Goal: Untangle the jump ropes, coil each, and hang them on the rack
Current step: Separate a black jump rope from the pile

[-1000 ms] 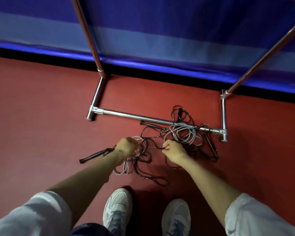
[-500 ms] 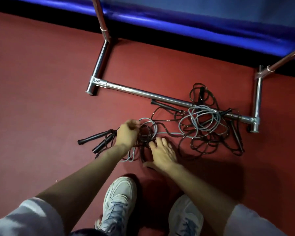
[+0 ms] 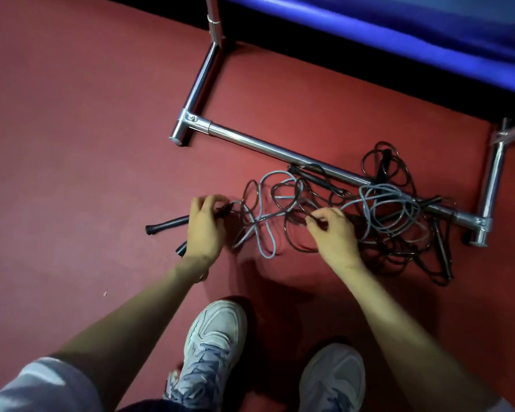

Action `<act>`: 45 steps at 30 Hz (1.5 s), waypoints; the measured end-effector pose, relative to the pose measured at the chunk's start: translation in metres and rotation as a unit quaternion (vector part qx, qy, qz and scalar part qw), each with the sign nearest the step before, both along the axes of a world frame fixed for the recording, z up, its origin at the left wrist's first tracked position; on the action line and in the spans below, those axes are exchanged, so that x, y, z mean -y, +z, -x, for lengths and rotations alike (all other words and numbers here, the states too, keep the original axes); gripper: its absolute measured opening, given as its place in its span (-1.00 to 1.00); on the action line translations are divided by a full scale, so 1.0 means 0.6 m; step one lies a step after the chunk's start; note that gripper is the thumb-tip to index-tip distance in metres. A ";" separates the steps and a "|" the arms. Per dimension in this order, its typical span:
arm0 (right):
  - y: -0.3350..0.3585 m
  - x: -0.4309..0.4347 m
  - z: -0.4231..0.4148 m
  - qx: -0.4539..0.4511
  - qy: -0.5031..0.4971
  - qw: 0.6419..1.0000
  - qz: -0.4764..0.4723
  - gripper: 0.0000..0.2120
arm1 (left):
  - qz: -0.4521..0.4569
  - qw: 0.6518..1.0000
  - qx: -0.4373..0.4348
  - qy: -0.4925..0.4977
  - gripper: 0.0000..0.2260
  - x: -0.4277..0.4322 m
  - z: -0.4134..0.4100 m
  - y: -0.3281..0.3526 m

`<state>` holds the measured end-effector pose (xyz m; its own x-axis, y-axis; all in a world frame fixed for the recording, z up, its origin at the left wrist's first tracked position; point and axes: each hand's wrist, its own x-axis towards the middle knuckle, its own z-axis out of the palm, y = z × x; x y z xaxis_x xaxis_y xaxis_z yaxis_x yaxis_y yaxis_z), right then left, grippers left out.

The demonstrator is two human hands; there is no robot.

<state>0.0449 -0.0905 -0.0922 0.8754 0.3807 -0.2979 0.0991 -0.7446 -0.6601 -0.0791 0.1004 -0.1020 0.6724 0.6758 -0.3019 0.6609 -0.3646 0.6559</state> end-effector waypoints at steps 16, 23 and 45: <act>-0.008 -0.082 0.063 -0.010 0.091 0.995 -0.049 -0.80 | -0.028 0.972 -0.229 -0.052 -0.73 -0.051 0.016 -0.017; -0.001 -0.102 0.075 -0.052 0.085 0.993 -0.066 -0.71 | -0.009 0.994 -0.077 -0.083 -0.77 -0.035 0.000 0.022; 0.076 -0.089 -0.033 -0.064 0.023 0.991 -0.113 -0.87 | 0.260 0.954 0.117 0.094 -0.51 -0.016 -0.069 0.096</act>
<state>0.0646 -0.0374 -0.0467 0.8164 0.4885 -0.3080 0.0332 -0.5722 -0.8194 -0.0378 0.1100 -0.0443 0.6446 0.5901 -0.4861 0.4964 0.1605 0.8531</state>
